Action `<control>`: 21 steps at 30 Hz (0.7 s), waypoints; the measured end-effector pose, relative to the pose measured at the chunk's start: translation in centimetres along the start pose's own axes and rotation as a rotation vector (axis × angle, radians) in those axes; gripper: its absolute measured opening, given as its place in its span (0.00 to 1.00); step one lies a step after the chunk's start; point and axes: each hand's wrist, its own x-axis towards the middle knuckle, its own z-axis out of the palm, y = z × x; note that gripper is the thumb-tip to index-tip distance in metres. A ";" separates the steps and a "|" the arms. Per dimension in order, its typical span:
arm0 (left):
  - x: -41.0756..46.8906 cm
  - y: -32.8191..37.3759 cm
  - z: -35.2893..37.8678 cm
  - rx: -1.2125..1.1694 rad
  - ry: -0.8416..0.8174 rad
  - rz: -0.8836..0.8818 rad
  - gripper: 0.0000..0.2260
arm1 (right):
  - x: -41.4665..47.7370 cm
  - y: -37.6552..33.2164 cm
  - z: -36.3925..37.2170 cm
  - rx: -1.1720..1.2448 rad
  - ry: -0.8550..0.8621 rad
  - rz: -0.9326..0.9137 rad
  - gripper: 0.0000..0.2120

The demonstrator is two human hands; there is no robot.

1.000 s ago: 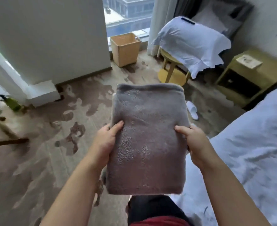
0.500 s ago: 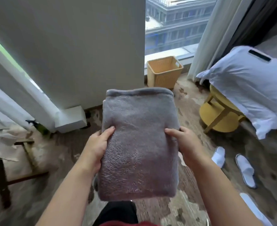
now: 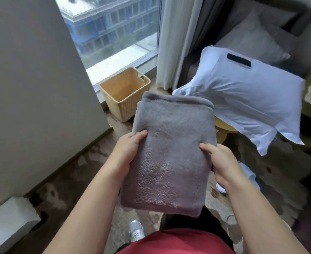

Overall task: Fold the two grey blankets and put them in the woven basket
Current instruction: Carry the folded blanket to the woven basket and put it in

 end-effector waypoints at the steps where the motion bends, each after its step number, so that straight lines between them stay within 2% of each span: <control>1: 1.9 1.4 0.7 0.011 -0.040 -0.016 0.11 | 1.4 -1.1 0.0 0.035 0.022 0.019 0.10; 4: 8.4 4.8 2.1 -0.007 -0.116 -0.061 0.10 | 6.9 -4.9 1.2 0.099 0.039 0.054 0.11; 8: 17.7 9.4 2.8 -0.030 -0.082 -0.110 0.10 | 16.6 -10.6 5.7 0.086 -0.011 0.071 0.10; 10: 21.9 12.4 2.2 -0.062 -0.046 -0.111 0.10 | 21.7 -14.2 8.8 0.054 -0.056 0.070 0.06; 13: 26.6 16.6 0.8 -0.140 0.042 -0.098 0.12 | 27.5 -19.8 14.1 -0.016 -0.182 0.091 0.05; 17: 31.7 21.8 -1.6 -0.302 0.165 -0.127 0.13 | 33.8 -26.0 21.6 -0.127 -0.305 0.084 0.10; 21: 37.1 25.7 -5.1 -0.353 0.225 -0.153 0.13 | 39.1 -29.8 28.5 -0.201 -0.423 0.124 0.12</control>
